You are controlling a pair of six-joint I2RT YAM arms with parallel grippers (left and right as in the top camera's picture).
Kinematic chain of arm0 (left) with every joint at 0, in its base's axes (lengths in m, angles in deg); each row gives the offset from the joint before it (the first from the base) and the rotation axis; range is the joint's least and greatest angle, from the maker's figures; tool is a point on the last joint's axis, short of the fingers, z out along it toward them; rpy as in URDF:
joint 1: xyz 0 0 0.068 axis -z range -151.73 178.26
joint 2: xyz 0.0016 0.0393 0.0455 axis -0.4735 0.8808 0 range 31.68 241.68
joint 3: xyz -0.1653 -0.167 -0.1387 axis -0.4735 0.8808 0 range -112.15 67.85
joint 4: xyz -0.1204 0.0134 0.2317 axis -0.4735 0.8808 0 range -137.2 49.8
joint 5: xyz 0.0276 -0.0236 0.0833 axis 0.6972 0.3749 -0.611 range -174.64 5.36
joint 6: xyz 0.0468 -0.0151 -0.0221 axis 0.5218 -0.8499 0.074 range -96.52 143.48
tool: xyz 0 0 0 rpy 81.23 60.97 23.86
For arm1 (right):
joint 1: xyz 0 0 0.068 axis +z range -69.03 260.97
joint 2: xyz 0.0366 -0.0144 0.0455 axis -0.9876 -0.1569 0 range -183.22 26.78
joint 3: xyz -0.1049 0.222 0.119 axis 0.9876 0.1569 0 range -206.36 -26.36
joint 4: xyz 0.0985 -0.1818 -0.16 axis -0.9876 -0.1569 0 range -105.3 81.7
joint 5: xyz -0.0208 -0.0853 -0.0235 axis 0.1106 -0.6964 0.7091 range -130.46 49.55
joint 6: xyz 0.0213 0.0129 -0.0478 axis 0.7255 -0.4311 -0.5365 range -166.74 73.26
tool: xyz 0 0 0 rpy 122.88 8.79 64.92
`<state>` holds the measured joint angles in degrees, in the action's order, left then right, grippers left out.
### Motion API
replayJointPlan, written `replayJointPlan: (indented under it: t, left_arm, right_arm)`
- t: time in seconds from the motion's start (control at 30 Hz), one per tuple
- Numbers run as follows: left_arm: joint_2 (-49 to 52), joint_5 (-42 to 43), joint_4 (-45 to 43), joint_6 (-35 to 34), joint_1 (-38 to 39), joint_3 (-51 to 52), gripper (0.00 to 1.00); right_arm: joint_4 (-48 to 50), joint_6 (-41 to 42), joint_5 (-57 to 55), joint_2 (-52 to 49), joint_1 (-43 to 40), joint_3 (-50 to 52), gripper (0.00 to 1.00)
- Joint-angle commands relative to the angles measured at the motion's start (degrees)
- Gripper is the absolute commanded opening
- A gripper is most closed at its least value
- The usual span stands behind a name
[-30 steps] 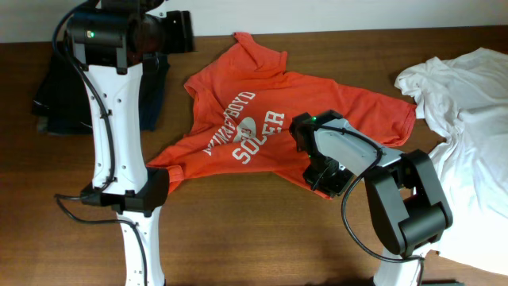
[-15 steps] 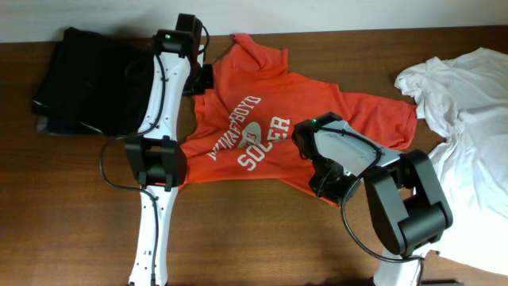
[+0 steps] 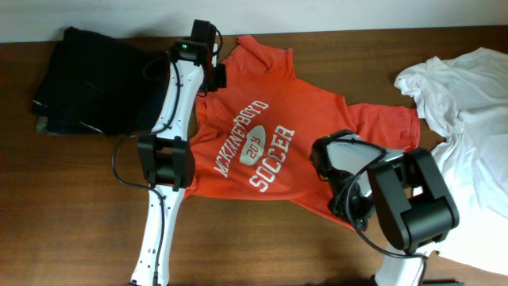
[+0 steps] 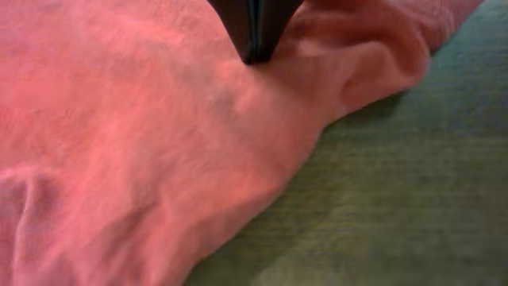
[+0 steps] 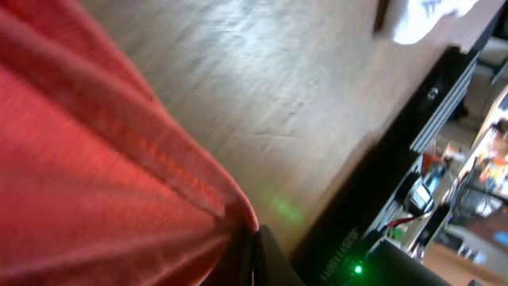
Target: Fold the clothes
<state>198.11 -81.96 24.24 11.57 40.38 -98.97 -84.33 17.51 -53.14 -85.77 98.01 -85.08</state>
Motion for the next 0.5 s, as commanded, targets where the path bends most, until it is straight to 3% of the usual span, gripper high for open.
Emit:
replayJointPlan:
  t: [0.0,0.3,0.47]
  left_arm:
    - [7.0,-0.6,-1.2,-0.3,0.1,0.8,0.01]
    - [9.6,-3.1,-1.4,1.0,-0.6,0.8,0.01]
    - [7.4,-2.9,0.0,1.0,-2.2,-7.9,0.01]
  right_arm:
    - [-0.3,0.4,-2.0,0.7,-5.6,1.1,0.04]
    - [-0.7,-2.6,-3.7,0.7,-35.3,1.3,0.04]
    - [-0.7,-4.1,-3.6,0.7,-41.1,1.2,0.04]
